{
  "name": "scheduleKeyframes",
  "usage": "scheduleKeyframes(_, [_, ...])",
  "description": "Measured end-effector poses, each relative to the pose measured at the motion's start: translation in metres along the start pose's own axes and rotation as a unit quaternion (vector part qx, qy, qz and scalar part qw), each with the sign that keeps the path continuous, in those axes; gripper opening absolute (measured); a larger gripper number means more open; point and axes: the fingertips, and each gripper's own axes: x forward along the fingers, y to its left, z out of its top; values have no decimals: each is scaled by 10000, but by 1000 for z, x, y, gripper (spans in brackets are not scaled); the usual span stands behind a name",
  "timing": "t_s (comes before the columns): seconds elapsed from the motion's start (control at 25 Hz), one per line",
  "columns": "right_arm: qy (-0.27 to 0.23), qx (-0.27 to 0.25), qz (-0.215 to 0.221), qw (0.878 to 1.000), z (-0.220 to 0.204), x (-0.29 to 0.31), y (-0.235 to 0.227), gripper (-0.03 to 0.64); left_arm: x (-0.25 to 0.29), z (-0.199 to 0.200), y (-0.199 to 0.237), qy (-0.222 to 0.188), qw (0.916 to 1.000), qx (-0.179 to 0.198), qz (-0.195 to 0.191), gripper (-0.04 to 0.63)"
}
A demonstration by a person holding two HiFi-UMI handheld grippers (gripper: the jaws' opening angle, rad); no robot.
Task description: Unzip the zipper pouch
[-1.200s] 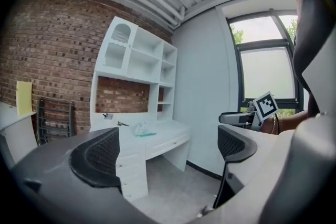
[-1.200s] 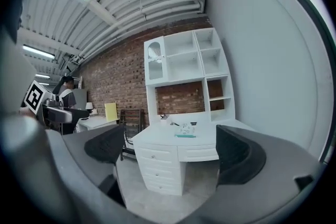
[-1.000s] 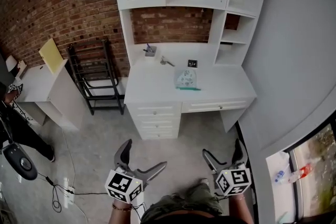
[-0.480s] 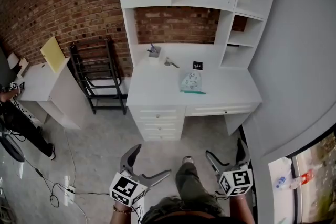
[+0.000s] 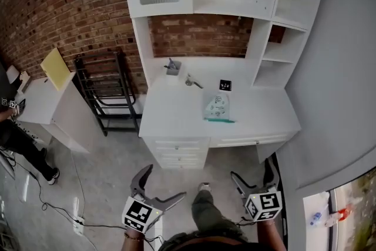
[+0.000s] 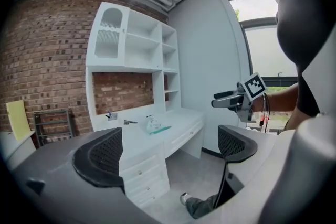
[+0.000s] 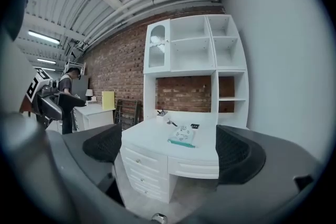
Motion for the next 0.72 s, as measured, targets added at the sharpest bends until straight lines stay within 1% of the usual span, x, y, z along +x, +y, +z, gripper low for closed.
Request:
scheduleKeyframes(0.12, [-13,98,18,10000,9,41,-21,552,32,7,21,-56,9995,228,-202,564])
scheduleKeyframes(0.2, [2,199,72,9998,15,70,-33,546,55,-2,37,185,9988,404,-219,560])
scheduleKeyframes(0.28, [-51,275,122,9995,25,96,-46,541,78,-12,52,481,9976,439,-222,552])
scheduleKeyframes(0.32, [-89,268,128,9995,30,109,-54,540,90,-12,60,551,9973,427,-217,535])
scheduleKeyframes(0.36, [-116,240,128,9996,35,124,-62,538,102,-9,68,567,9973,414,-218,517])
scheduleKeyframes(0.44, [-110,200,134,9997,39,154,-79,535,129,-1,84,539,9973,407,-272,503])
scheduleKeyframes(0.56, [-37,212,159,9996,40,195,-101,534,168,4,103,601,9960,472,-471,495])
scheduleKeyframes(0.72, [-42,232,161,9996,46,241,-125,531,216,2,119,787,9905,748,-839,471])
